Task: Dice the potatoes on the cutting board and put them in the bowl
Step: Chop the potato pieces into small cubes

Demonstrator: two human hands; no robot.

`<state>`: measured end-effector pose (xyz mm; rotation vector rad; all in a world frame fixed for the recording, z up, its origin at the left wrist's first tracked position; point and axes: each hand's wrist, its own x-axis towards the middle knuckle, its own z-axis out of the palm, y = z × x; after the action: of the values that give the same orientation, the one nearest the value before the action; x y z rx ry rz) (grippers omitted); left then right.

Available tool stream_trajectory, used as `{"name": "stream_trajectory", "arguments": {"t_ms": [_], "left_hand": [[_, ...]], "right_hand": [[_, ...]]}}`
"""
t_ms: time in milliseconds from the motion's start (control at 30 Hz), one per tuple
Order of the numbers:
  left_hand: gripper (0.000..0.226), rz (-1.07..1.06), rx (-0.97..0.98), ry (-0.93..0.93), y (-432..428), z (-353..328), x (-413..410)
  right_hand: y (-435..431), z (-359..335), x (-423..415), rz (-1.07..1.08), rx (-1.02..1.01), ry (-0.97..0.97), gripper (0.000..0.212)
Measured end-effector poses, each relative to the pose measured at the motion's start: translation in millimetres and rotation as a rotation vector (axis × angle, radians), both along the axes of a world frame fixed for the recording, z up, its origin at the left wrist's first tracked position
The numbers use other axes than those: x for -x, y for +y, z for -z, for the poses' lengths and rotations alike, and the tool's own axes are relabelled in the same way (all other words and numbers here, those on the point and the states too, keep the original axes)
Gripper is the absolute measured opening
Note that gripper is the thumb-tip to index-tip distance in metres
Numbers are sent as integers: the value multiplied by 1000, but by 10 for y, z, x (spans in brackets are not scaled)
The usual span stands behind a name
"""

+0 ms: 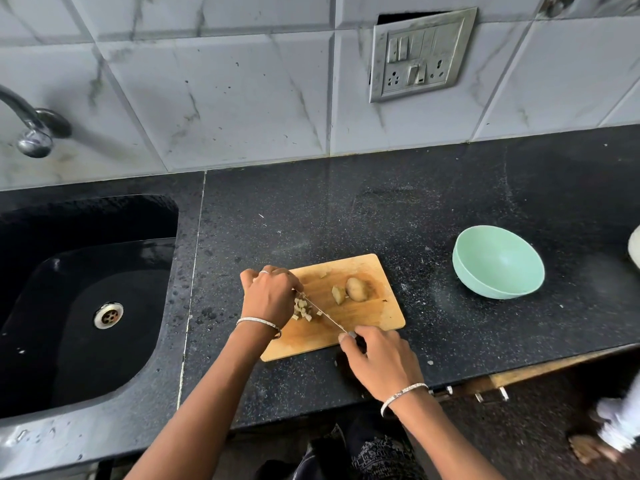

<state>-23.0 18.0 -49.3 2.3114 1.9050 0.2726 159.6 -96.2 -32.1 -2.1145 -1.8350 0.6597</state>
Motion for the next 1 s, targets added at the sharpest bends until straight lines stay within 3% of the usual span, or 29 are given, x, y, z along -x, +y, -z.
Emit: {"name": "stream_trajectory", "arguments": {"t_ms": [100,267,433,567,1000], "left_hand": [[16,-28,21,-64,50,1,60],[17,-68,37,-136,95,-29,75],[35,-69,39,-157,147,-52,-34],[16,-57,32,-193,191,-12,-225],[12,-68,10,-111,148,111,-311]], "right_hand": [[27,-14,-87,64,-10,-2,43],[97,50,-162,200,-14,158,47],[175,165,-81,227,66,234,55],[207,215,18,202,107,274,54],[69,290,83,194,69,210,52]]}}
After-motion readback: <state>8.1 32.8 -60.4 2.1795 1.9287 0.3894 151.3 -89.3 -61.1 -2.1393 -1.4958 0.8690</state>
